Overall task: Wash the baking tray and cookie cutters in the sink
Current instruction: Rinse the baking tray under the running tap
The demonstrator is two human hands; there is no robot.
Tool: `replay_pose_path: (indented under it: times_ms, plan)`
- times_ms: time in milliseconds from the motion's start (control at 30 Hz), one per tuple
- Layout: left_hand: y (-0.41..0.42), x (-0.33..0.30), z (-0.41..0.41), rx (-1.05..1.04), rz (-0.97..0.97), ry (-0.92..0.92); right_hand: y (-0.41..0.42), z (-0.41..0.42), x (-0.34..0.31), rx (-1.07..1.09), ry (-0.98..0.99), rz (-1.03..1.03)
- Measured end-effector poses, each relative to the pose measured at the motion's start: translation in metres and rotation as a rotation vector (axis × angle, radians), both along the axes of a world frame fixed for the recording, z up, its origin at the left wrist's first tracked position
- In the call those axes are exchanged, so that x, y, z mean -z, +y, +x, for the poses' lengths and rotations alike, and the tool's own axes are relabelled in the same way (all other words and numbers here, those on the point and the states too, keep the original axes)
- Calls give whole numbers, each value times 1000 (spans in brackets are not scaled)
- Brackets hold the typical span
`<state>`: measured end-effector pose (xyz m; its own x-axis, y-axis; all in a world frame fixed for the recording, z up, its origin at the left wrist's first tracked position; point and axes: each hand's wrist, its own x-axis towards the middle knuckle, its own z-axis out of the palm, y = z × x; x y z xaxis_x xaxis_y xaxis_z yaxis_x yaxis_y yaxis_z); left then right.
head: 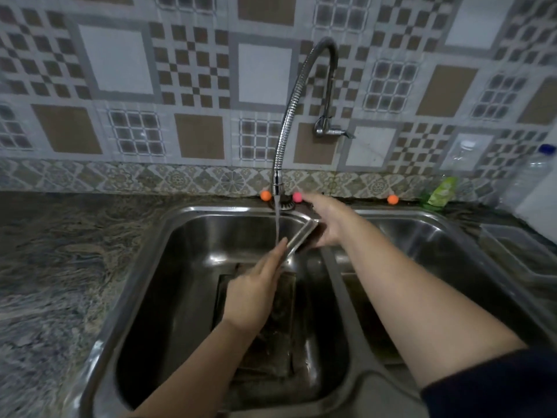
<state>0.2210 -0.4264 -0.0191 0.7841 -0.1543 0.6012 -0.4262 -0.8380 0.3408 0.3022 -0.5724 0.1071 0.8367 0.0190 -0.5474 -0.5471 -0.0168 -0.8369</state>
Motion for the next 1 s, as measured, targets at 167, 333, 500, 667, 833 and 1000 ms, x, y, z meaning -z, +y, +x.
replay_pose_path:
  times_ms: [167, 333, 500, 667, 833, 1000]
  plan:
    - [-18, 14, -4, 174, 60, -116, -23, -2, 28, -45, 43, -280]
    - [-26, 21, 3, 310, -345, 306, -16, -27, 35, -74, -315, -276]
    - [-28, -4, 35, 53, -514, 517, -6, -37, 42, -246, -564, -271]
    - [-6, -7, 58, -102, -545, 588, -8, -32, 40, -162, -626, -230]
    - [3, 31, 26, -72, -529, 836, -15, -17, 32, -4, -617, -307]
    - [16, 36, 10, 50, -286, 696, -11, -17, 38, 0, -543, -249]
